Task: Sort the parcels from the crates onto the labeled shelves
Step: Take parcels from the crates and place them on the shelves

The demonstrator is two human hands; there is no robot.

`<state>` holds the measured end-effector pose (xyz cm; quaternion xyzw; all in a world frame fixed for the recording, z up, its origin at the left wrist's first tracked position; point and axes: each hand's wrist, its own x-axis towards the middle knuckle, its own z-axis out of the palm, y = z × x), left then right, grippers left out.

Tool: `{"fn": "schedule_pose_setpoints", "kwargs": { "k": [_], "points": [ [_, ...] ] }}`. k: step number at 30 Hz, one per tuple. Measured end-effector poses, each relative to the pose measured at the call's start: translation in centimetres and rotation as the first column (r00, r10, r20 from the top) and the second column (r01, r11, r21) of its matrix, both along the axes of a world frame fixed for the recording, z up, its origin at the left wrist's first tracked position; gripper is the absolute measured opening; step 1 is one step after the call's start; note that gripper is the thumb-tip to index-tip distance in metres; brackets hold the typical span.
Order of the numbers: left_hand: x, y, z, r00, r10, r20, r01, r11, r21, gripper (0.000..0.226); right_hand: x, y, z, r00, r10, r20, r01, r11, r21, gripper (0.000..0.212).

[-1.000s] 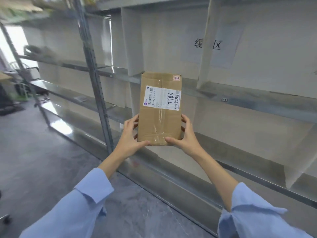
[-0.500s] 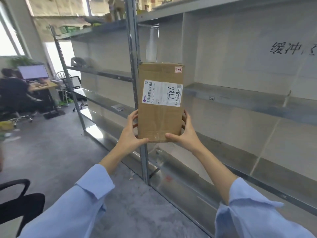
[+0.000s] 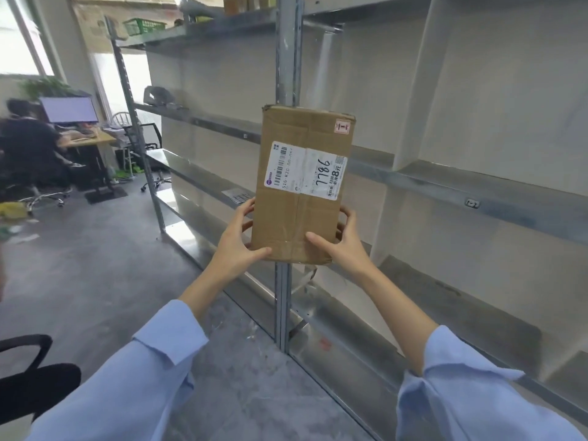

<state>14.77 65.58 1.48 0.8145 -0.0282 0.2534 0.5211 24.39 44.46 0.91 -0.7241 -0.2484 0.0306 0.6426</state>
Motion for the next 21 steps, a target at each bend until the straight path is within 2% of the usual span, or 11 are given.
{"fn": "schedule_pose_setpoints", "kwargs": {
  "k": [9,14,17,19,21],
  "points": [
    [12.3,5.0,2.8,0.998,-0.047,0.031,0.043,0.993,0.107,0.087,10.5,3.9,2.6,0.988,-0.14,0.067,0.137,0.99,0.039,0.084],
    [20.1,7.6,5.4,0.997,-0.044,0.061,0.025,0.959,0.283,0.072,17.4,5.1,5.6,0.965,-0.234,0.115,0.229,0.972,0.061,0.082],
    [24.0,9.5,5.6,0.995,0.034,0.092,-0.073,0.881,0.466,0.062,21.1,5.5,7.1,0.943,-0.301,0.141,0.294,0.953,0.068,0.082],
    [26.2,10.4,5.2,0.986,0.109,0.124,-0.162,0.769,0.618,0.061,23.2,5.7,7.7,0.93,-0.336,0.151,0.329,0.942,0.067,0.082],
    [27.9,11.0,4.6,0.976,0.169,0.135,-0.214,0.674,0.707,0.061,25.2,5.9,8.1,0.909,-0.379,0.175,0.375,0.925,0.054,0.082]
  ]
}}
